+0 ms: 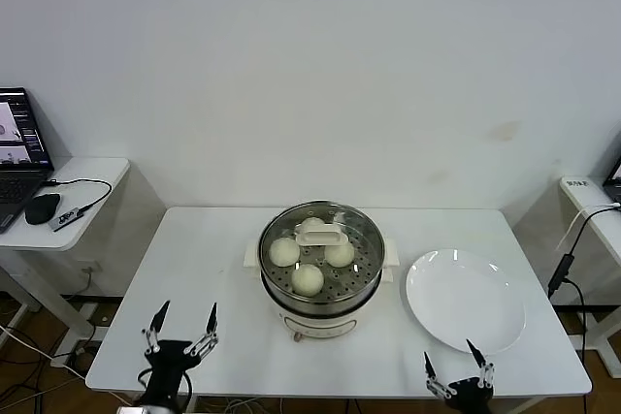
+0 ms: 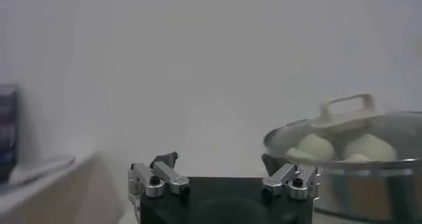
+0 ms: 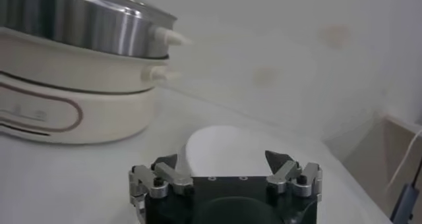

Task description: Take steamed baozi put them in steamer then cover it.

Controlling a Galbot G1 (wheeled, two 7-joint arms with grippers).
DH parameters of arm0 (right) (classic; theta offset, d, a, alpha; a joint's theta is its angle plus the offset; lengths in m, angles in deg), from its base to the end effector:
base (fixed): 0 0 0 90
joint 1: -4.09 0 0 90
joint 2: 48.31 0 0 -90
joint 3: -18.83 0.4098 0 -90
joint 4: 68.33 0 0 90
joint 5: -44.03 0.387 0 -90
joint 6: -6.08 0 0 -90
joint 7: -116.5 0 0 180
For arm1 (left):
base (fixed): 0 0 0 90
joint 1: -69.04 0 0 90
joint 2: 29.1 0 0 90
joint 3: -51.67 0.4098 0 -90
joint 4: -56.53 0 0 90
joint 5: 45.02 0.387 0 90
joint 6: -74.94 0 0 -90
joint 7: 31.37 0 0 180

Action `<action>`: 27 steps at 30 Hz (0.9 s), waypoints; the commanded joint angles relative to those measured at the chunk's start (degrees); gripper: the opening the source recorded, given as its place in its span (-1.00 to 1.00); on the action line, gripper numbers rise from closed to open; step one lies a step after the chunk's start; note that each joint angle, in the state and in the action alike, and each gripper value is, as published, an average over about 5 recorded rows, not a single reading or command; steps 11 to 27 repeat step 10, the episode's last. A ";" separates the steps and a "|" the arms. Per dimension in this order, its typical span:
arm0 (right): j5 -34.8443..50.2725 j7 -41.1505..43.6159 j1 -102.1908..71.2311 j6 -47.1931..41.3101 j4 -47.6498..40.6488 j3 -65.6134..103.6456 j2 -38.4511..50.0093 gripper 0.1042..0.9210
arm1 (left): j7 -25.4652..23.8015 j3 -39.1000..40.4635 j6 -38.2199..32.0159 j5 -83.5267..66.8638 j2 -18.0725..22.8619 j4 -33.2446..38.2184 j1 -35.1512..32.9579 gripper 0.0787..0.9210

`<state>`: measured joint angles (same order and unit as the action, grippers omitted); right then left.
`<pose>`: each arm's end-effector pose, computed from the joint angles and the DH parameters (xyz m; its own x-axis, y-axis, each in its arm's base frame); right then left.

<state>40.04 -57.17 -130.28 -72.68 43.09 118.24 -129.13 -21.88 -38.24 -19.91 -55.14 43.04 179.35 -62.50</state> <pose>0.0753 -0.1010 -0.4313 -0.9734 -0.0691 0.2185 -0.1276 0.9553 -0.2666 0.1171 0.0609 -0.3583 -0.9970 0.0098 0.0772 0.0153 0.9974 0.0703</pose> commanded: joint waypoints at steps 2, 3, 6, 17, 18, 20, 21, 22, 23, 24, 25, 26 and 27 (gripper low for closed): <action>4.82 0.44 -4.87 -0.42 4.21 -2.33 3.10 0.76 | 0.22 -1.68 -2.85 -7.22 1.23 -2.64 -5.53 0.77; 5.10 0.51 -4.89 -0.62 4.44 -2.41 3.16 0.76 | -0.10 -1.50 -2.86 -6.71 1.21 -2.84 -5.69 0.77; 5.81 0.63 -4.98 -1.34 4.97 -2.70 3.35 0.76 | -1.29 -1.15 -2.81 -5.13 1.04 -3.44 -6.07 0.77; 6.59 0.91 -5.20 -2.41 5.49 -3.08 3.51 0.76 | -2.05 -0.93 -2.68 -4.41 0.95 -3.80 -6.25 0.77; 6.59 0.91 -5.20 -2.41 5.49 -3.08 3.51 0.76 | -2.05 -0.93 -2.68 -4.41 0.95 -3.80 -6.25 0.77; 6.59 0.91 -5.20 -2.41 5.49 -3.08 3.51 0.76 | -2.05 -0.93 -2.68 -4.41 0.95 -3.80 -6.25 0.77; 6.59 0.91 -5.20 -2.41 5.49 -3.08 3.51 0.76 | -2.05 -0.93 -2.68 -4.41 0.95 -3.80 -6.25 0.77; 6.59 0.91 -5.20 -2.41 5.49 -3.08 3.51 0.76 | -2.05 -0.93 -2.68 -4.41 0.95 -3.80 -6.25 0.77; 6.59 0.91 -5.20 -2.41 5.49 -3.08 3.51 0.76 | -2.05 -0.93 -2.68 -4.41 0.95 -3.80 -6.25 0.77; 6.59 0.91 -5.20 -2.41 5.49 -3.08 3.51 0.76 | -2.05 -0.93 -2.68 -4.41 0.95 -3.80 -6.25 0.77; 6.59 0.91 -5.20 -2.41 5.49 -3.08 3.51 0.76 | -2.05 -0.93 -2.68 -4.41 0.95 -3.80 -6.25 0.77; 6.59 0.91 -5.20 -2.41 5.49 -3.08 3.51 0.76 | -2.05 -0.93 -2.68 -4.41 0.95 -3.80 -6.25 0.77; 6.59 0.91 -5.20 -2.41 5.49 -3.08 3.51 0.76 | -2.05 -0.93 -2.68 -4.41 0.95 -3.80 -6.25 0.77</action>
